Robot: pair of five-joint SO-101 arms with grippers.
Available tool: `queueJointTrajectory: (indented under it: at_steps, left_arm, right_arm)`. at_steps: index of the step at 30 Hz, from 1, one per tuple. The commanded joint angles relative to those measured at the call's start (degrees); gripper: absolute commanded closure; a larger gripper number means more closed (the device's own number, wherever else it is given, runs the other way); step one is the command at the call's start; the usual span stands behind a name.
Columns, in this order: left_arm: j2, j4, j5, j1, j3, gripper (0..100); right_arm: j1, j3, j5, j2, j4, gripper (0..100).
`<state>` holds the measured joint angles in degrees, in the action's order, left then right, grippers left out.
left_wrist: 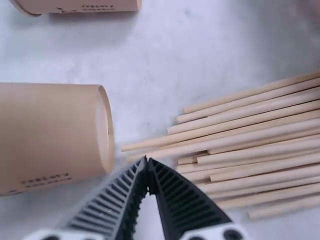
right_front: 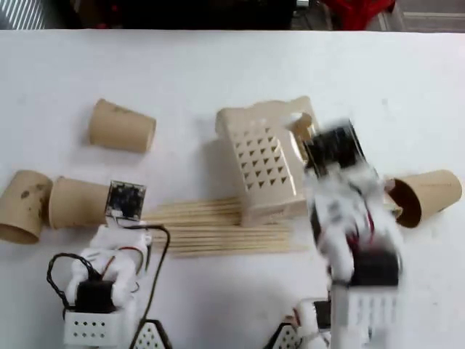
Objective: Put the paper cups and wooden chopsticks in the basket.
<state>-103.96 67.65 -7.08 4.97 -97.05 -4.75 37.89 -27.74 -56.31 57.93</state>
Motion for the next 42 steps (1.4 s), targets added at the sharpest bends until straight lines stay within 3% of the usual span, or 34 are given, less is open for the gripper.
queueJointTrajectory:
  at_steps: [1, 9, 18, 28, 31, 35, 42]
  left_arm:
    - [-0.31, 0.26, 0.62, -0.57, 0.00, 97]
    - [-0.31, 0.26, 0.62, -0.57, 0.00, 97]
    - [-0.31, 0.26, 0.62, -0.57, 0.00, 97]
    - [-0.31, 0.26, 0.62, -0.57, 0.00, 97]
    - [-0.31, 0.26, 0.62, -0.57, 0.00, 97]
    - [-0.31, 0.26, 0.62, -0.57, 0.00, 97]
    - [-0.31, 0.26, 0.62, -0.57, 0.00, 97]
  right_arm:
    - [-2.51, -14.86, -0.62, 20.79, 2.68, 93.7]
    - [-2.07, -36.57, -0.79, 53.14, 4.18, 74.8]
    - [1.27, -57.41, -0.62, 75.82, 12.88, 74.0]
    - [3.82, -66.20, -0.70, 90.15, 14.64, 74.1]
    - [3.56, -68.13, -0.62, 92.62, 14.64, 80.7]
    - [3.38, -72.18, -0.53, 94.64, 14.73, 99.4]
    - [4.26, -82.73, 9.85, 94.29, 18.33, 98.4]
